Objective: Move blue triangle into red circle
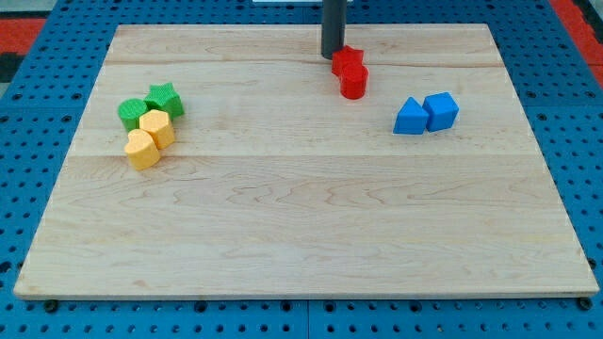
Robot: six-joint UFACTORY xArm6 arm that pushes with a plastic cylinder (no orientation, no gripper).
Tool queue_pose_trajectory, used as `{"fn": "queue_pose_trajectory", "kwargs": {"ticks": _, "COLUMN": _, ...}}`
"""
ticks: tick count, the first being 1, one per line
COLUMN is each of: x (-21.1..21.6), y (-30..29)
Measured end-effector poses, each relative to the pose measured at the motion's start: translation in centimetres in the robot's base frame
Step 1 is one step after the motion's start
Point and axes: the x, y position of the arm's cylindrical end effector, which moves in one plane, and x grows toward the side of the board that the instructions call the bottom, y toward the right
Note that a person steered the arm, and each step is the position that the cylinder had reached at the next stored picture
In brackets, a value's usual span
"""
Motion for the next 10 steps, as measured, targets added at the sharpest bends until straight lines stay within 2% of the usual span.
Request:
{"fn": "queue_pose_trajectory", "kwargs": {"ticks": 2, "x": 4.2, "y": 5.9}}
{"fn": "queue_pose_trajectory", "kwargs": {"ticks": 4, "x": 5.4, "y": 9.0}}
{"fn": "queue_pose_trajectory", "kwargs": {"ticks": 5, "x": 5.2, "y": 14.3}}
{"fn": "queue_pose_trajectory", "kwargs": {"ticks": 6, "x": 7.1, "y": 19.4}}
{"fn": "queue_pose_trajectory", "kwargs": {"ticks": 7, "x": 11.6, "y": 19.7}}
{"fn": "queue_pose_trajectory", "kwargs": {"ticks": 9, "x": 11.8, "y": 10.2}}
{"fn": "queue_pose_trajectory", "kwargs": {"ticks": 10, "x": 11.8, "y": 7.9}}
